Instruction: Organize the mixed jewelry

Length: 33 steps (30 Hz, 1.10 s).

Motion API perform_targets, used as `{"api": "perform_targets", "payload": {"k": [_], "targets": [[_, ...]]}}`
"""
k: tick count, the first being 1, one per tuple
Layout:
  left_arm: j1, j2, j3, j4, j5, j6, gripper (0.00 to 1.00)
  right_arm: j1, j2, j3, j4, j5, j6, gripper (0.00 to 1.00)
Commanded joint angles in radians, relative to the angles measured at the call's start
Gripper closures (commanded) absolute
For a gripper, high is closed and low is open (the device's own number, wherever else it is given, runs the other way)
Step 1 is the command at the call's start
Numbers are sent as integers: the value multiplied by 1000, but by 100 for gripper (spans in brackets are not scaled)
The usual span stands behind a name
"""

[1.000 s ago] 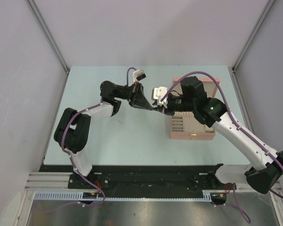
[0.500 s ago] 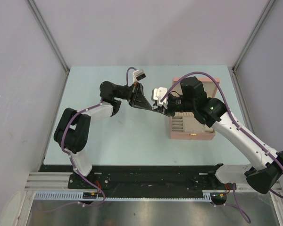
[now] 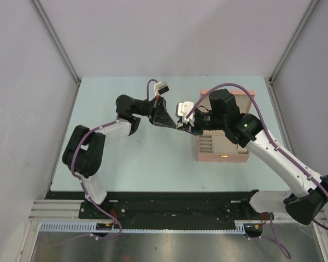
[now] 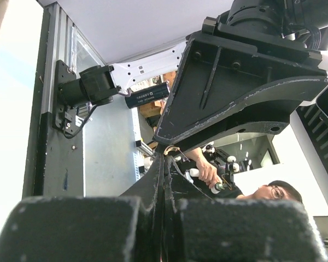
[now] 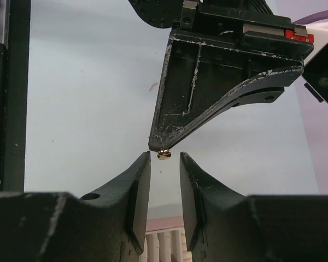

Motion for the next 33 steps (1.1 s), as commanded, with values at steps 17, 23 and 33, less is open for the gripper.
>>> {"api": "perform_targets", "payload": {"k": [17, 23, 33], "targets": [[-6, -64, -10, 263, -60, -91, 100, -127, -94, -36, 32, -217, 54, 60], [-6, -57, 33, 358, -99, -188, 100, -176, -100, -57, 70, -304, 88, 59], [-4, -40, 137, 427, -159, -292, 100, -247, -57, 11, 125, -426, 192, 58]]}}
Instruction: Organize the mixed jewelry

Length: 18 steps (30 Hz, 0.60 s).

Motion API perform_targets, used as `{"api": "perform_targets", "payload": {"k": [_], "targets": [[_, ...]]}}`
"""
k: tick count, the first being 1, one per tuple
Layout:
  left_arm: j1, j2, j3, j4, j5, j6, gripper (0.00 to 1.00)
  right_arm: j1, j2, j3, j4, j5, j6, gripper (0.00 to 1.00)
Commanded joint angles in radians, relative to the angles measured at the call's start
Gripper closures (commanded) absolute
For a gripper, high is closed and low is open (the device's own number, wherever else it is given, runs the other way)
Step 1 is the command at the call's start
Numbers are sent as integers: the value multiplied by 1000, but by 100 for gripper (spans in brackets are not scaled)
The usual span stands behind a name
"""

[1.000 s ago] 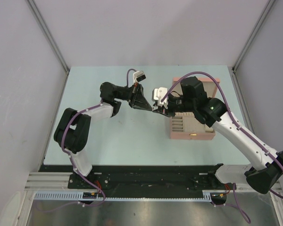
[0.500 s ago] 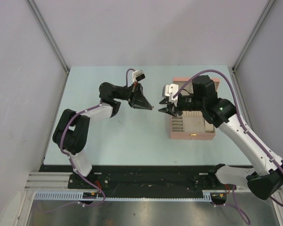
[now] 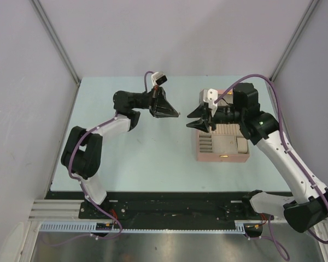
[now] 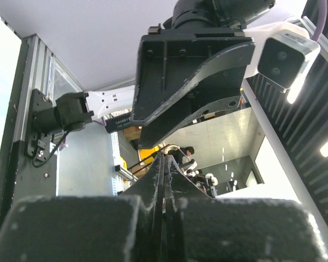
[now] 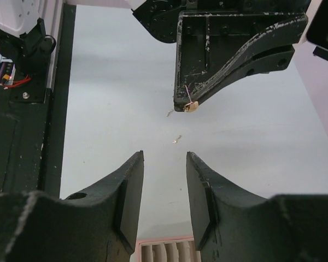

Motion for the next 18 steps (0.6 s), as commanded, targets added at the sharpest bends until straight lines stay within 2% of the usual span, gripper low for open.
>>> {"api": "perform_targets", "payload": {"k": [1, 10, 18], "targets": [[-4, -14, 87, 424, -48, -151, 100, -20, 22, 74, 50, -72, 56, 58], [-6, 12, 239, 421, -34, -236, 100, -35, 65, 207, 0, -35, 52, 58], [-6, 4, 287, 414, -25, -266, 100, -43, 111, 357, -65, -9, 33, 57]]}}
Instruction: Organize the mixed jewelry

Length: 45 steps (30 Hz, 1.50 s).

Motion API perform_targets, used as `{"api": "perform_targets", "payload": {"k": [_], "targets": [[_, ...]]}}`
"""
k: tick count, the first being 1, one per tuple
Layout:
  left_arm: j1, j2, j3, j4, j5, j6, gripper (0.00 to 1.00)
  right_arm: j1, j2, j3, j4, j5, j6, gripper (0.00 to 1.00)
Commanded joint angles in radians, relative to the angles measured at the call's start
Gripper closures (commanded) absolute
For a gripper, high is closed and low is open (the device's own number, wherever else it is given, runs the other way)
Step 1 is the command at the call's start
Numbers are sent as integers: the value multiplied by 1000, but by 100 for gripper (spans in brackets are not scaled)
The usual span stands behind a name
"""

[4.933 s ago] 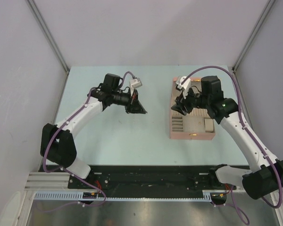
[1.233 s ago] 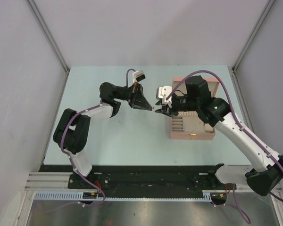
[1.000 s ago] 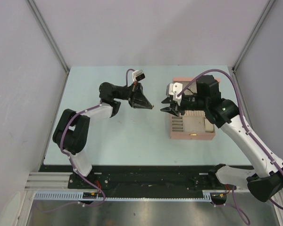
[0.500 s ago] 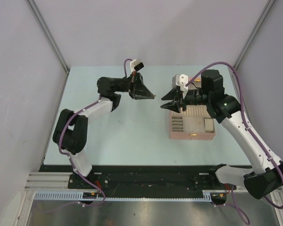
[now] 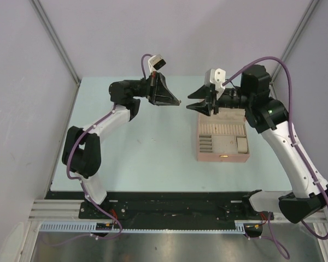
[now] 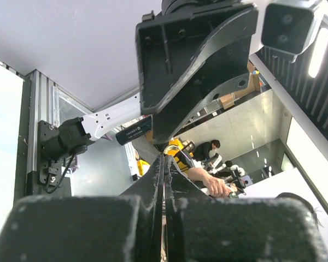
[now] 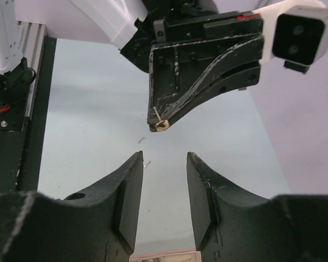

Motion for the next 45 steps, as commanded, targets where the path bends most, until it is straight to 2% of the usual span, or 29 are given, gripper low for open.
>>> {"api": "perform_targets", "payload": {"k": [1, 9, 31, 38, 45], "targets": [[-6, -11, 73, 414, -8, -268, 100, -7, 27, 109, -34, 7, -2, 58], [-6, -15, 156, 388, -11, -288, 100, -7, 70, 195, -82, -14, -30, 57], [-39, -36, 95, 402, -11, -296, 100, 59, 92, 287, -176, -34, -87, 57], [-41, -41, 86, 402, -14, -293, 100, 62, 86, 281, -188, -30, -105, 58], [-41, -39, 83, 414, -17, -302, 100, 60, 90, 284, -191, -37, -104, 66]]}}
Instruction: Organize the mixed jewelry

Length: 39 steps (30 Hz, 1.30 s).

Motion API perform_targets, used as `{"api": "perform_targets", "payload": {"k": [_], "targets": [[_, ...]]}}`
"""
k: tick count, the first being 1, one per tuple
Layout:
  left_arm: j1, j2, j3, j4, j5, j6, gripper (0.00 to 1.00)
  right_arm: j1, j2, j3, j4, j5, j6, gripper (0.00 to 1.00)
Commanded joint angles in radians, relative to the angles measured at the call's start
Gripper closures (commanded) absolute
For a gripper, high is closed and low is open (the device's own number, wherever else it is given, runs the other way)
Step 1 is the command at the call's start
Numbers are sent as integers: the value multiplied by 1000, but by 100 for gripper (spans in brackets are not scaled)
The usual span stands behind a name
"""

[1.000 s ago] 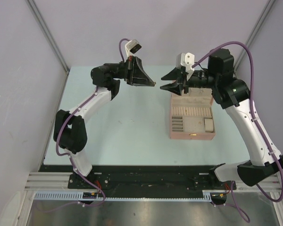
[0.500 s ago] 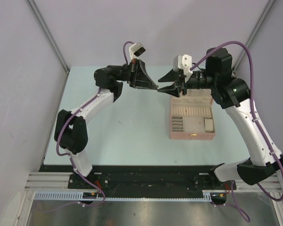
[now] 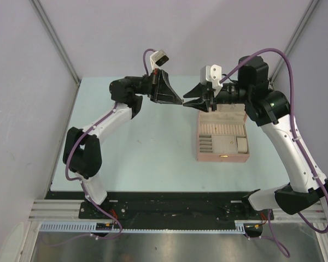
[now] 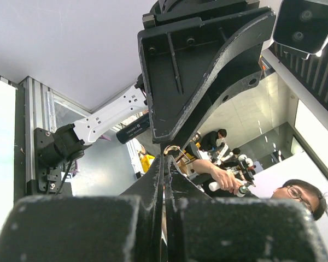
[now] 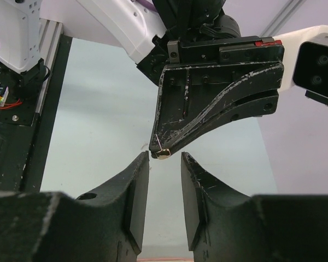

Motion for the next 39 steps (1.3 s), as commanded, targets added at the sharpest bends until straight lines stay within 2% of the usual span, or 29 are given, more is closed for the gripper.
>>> {"api": "perform_targets", "payload": {"k": [1, 18, 39], "targets": [[-5, -36, -4, 414, -19, -302, 100, 5, -8, 37, -4, -20, -5, 67], [-6, -36, -10, 416, -16, -302, 100, 14, 2, 46, -13, -30, -9, 69], [-8, -48, -16, 417, -15, -303, 100, 17, 5, 34, -17, -21, -19, 76]]}}
